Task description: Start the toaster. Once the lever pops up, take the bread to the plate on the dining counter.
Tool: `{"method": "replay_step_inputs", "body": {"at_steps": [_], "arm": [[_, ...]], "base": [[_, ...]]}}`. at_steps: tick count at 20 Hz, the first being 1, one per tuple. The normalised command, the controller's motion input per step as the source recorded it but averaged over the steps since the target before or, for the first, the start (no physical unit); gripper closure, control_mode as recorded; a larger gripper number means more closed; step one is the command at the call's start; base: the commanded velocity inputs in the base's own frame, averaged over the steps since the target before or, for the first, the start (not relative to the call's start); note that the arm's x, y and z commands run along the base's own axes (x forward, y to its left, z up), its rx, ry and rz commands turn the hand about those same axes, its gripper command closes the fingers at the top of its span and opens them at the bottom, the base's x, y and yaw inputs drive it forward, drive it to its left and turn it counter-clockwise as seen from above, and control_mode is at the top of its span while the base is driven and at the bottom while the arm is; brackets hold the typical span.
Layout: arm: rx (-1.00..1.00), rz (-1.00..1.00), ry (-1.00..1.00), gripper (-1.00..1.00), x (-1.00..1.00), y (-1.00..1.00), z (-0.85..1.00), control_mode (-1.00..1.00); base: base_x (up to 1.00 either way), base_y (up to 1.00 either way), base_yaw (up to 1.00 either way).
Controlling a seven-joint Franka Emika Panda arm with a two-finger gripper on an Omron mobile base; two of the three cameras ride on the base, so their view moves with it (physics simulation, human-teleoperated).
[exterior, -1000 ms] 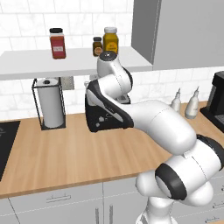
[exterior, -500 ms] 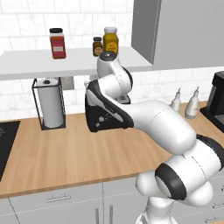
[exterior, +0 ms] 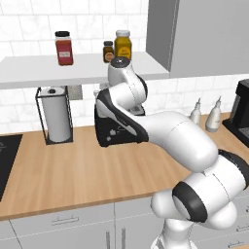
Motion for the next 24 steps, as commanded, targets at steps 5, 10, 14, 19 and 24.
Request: {"method": "replay_step_inputs", "body": {"at_steps": [5,10,14,19,24], "arm": [[0.00,0.00,0.00,-1.00,0.00,0.00,0.00,-1.00],[0.00,0.00,0.00,-1.00,0.00,0.00,0.00,-1.00],[0.00,0.00,0.00,-1.00,0.00,0.00,0.00,-1.00],[0.00,0.00,0.00,-1.00,0.00,0.00,0.00,-1.00],[0.00,0.00,0.00,-1.00,0.00,0.00,0.00,-1.00]], "base": [[0.00,0.00,0.00],[0.00,0.00,0.00],[0.00,0.00,0.00],[0.00,0.00,0.00],[0.00,0.00,0.00]]}}
